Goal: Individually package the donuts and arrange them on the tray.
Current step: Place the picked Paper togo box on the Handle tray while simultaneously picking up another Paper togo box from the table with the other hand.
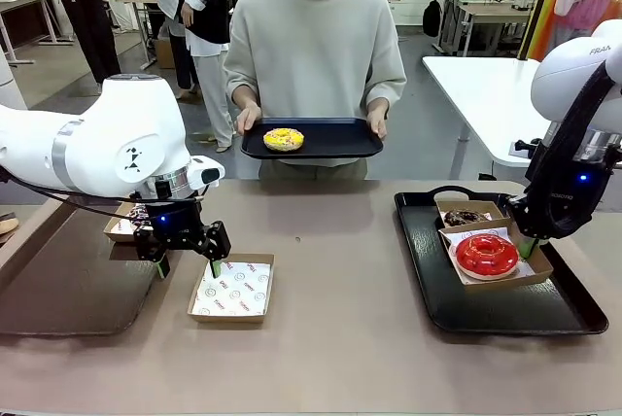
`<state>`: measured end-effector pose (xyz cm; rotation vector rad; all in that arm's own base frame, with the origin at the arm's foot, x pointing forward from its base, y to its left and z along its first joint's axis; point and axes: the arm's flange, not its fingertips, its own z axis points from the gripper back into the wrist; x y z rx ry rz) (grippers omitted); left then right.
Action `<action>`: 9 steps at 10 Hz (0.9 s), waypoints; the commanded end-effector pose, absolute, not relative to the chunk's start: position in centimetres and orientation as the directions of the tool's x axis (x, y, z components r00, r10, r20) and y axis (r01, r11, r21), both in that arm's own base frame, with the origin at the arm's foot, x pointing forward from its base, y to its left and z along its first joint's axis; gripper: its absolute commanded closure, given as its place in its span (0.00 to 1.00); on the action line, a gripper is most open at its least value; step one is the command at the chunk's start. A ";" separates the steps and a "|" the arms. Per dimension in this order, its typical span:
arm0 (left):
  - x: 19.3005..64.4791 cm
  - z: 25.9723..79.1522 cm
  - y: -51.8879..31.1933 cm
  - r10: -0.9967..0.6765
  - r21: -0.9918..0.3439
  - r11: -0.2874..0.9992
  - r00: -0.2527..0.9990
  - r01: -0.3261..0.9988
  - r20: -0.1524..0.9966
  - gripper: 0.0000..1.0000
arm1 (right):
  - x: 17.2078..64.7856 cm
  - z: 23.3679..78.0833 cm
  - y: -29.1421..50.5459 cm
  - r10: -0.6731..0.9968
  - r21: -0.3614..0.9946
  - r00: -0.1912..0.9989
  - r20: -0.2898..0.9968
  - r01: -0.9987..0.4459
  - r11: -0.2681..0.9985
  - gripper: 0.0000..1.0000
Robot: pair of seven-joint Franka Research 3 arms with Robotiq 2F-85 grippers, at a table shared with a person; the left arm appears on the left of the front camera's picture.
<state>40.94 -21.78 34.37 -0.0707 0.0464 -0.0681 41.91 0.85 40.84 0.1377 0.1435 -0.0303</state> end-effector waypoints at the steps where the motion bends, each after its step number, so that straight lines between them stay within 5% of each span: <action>1: 41.3 34.5 -22.0 -0.058 -0.076 0.996 0.997 0.055 -0.043 0.00 | 42.1 39.6 0.7 0.027 0.146 0.993 -0.119 -0.010 0.989 0.98; 9: 41.4 34.3 -24.3 -0.063 -0.053 0.997 0.998 0.063 0.004 0.00 | 41.2 36.9 1.3 -0.007 0.157 0.997 -0.077 0.020 0.987 0.98</action>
